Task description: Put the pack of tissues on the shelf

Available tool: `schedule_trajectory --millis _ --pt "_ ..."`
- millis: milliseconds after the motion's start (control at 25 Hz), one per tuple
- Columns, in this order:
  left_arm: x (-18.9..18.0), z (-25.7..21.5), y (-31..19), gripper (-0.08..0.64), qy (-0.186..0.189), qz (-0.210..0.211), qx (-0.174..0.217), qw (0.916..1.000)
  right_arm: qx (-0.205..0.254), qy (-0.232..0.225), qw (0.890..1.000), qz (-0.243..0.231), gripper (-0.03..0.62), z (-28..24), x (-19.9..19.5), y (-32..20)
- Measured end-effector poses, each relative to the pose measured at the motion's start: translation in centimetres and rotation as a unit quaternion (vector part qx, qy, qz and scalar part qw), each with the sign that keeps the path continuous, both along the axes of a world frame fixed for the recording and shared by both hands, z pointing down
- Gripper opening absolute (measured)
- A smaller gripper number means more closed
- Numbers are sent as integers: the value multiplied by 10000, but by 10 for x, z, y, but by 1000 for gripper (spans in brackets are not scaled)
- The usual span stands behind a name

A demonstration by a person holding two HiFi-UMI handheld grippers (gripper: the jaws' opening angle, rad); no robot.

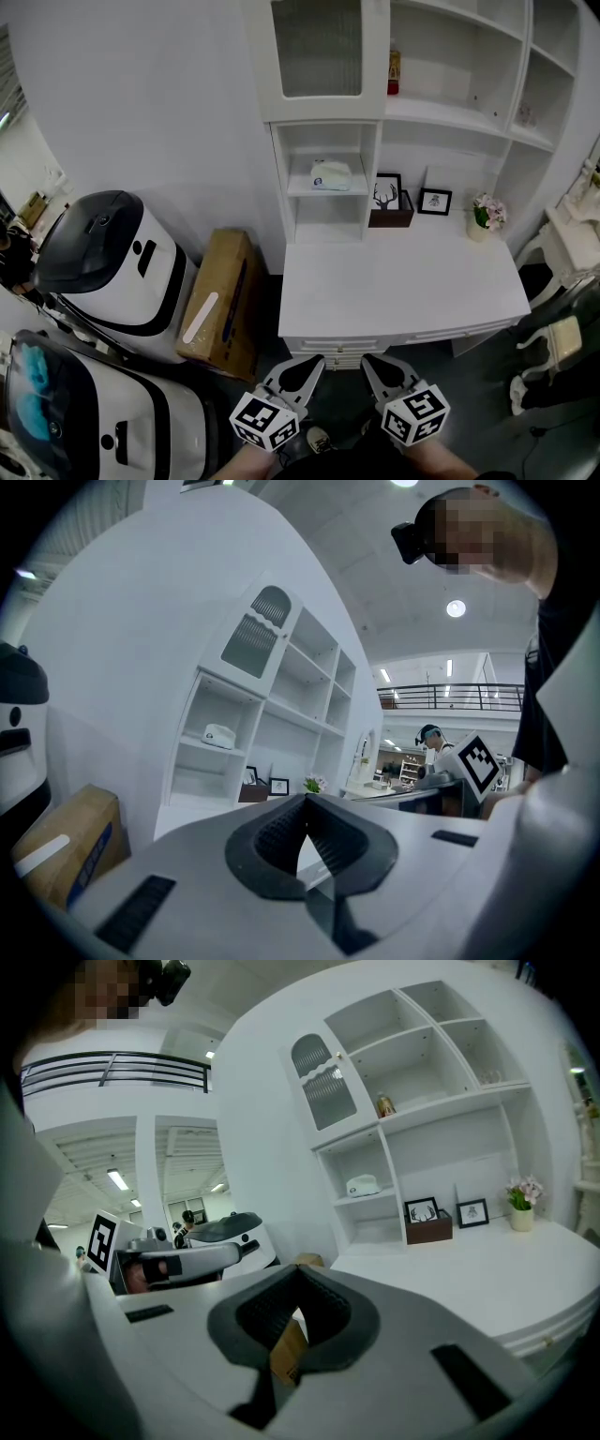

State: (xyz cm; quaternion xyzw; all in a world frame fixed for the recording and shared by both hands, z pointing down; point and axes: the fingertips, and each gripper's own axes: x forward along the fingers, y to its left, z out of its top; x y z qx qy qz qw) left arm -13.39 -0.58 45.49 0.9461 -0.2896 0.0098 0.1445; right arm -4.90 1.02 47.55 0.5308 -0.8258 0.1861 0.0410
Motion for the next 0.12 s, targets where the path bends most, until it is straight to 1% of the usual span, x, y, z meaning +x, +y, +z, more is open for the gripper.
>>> schedule_trajectory --millis 120 --pt "-3 0 0 3 -11 -1 19 10000 8 5 10000 -6 3 0 -3 0"
